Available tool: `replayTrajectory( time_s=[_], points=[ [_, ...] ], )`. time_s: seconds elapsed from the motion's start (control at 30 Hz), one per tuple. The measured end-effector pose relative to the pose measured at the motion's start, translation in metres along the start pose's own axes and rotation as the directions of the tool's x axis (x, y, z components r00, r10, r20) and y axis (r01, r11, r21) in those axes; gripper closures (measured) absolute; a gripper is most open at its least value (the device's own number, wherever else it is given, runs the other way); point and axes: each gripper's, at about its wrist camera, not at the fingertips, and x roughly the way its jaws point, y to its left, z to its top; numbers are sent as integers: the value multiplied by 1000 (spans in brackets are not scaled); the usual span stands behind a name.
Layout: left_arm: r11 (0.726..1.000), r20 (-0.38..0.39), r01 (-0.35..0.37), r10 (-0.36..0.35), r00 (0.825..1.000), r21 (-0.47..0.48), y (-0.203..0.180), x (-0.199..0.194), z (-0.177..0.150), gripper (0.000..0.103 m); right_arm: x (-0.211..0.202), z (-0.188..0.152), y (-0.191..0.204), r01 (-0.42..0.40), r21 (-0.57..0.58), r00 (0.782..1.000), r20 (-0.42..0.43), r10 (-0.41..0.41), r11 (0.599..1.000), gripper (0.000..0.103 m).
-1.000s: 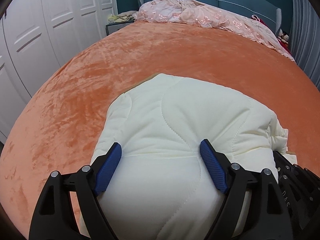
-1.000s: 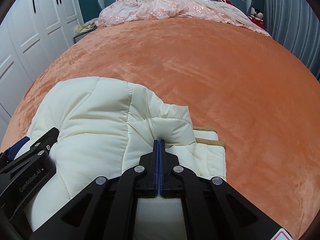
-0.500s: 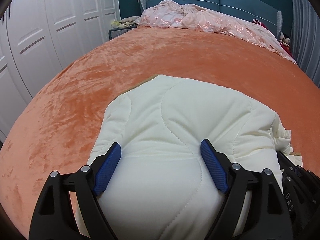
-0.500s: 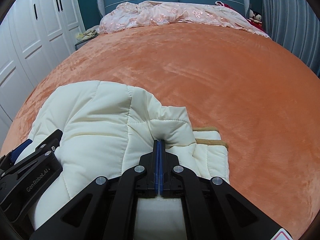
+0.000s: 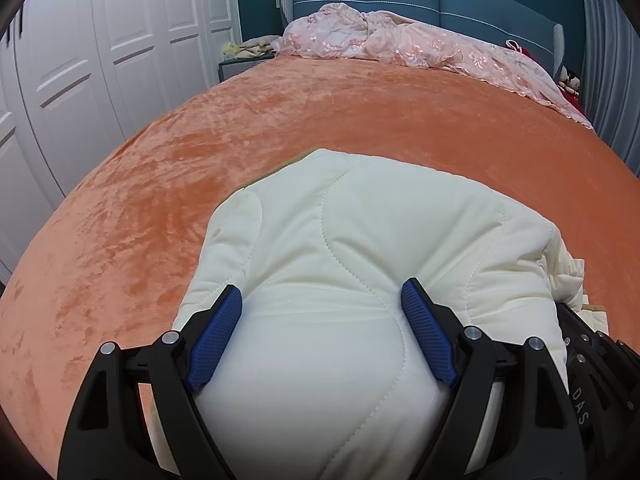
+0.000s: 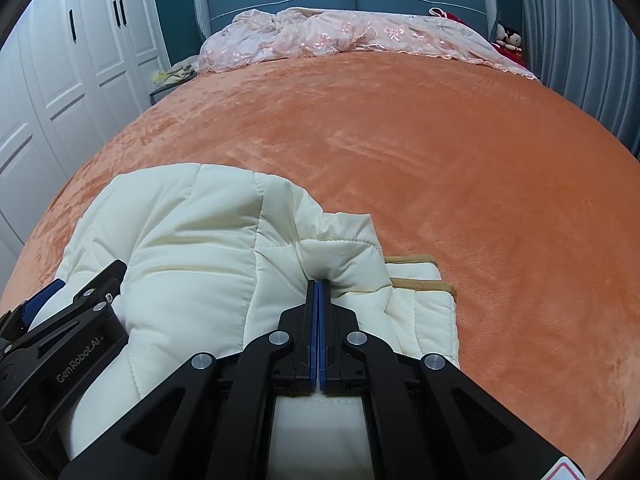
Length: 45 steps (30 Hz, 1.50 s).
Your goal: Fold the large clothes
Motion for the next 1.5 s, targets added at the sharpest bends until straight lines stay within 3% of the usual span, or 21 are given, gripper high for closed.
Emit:
replayTrajectory(
  time_s=[0.13, 0.2, 0.37, 0.53, 0.73, 0.8, 0.97, 1.2, 1.5],
  points=[
    [998, -65, 58, -58, 996, -1, 10, -12, 8, 24, -10, 11, -2, -28, -1, 996, -89, 28, 1000, 103],
    [996, -97, 89, -88, 991, 2, 19, -34, 10, 24, -40, 15, -8, -70, 18, 990, -125, 72, 997, 101],
    [988, -148, 155, -155, 977, -7, 49, -109, -23, 28, -116, -23, -16, -126, -19, 976, -184, 120, 992, 101],
    [993, -241, 111, -102, 965, 26, 49, -120, -68, 32, -117, -61, -18, -81, -57, 967, -247, 65, 995, 99],
    [997, -251, 78, -74, 965, 4, 54, -123, -72, 30, -131, -58, -8, -38, -75, 967, -255, 18, 996, 97],
    [996, -244, 89, -88, 966, -5, 57, -136, -73, 31, -145, -63, -8, -43, -60, 967, -254, 26, 997, 94],
    [997, -185, 82, -80, 980, 7, 58, -179, -83, 28, -185, -84, -19, -59, 4, 973, -222, 58, 998, 56],
    [998, -105, 54, -51, 993, 29, 53, -234, -103, 11, -241, -105, -21, -39, -42, 992, -122, 33, 998, 40],
    [997, -57, 55, -51, 997, 61, 39, -286, -126, 10, -293, -133, -19, -34, -92, 998, -58, 29, 995, 32]
  ],
)
